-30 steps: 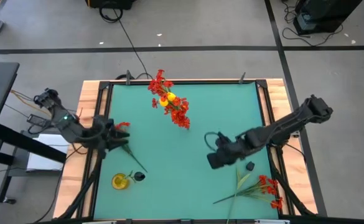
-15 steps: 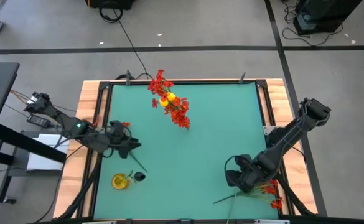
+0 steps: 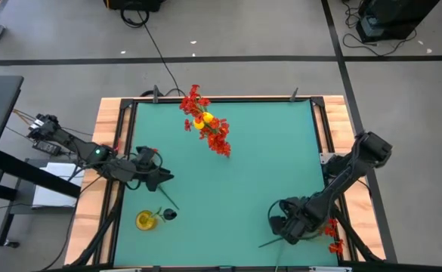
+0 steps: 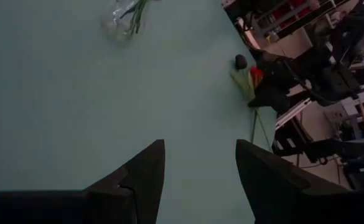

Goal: Sort flowers into vase by color
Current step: Put the black tulip into the yellow vase

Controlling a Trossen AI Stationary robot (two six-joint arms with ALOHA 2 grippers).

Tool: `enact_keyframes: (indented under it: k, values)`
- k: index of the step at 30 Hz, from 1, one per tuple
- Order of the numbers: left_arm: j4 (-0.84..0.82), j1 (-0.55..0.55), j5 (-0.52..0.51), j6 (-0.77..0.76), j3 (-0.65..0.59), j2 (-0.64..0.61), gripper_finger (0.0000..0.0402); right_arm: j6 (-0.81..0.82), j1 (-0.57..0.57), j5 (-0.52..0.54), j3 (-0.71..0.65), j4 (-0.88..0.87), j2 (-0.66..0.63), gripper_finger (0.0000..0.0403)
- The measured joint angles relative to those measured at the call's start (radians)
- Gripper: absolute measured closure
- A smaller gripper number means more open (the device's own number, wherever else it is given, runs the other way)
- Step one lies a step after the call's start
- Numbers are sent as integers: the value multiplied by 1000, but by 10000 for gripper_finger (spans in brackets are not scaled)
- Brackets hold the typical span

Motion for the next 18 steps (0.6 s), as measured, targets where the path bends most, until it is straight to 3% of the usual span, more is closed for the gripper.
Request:
enact_keyframes:
  k: [6,10,15,18]
  values:
    - [-11,0,0,-51,0,0,201,-60,-1,41,1,-8,13,200]
    - [-19,0,0,-79,0,0,201,-132,-20,140,-3,-43,-6,276]
    - [-10,0,0,-89,0,0,201,-255,-50,190,-3,-5,-25,383]
    - [12,0,2,-95,0,0,201,-322,-73,263,1,50,-38,379]
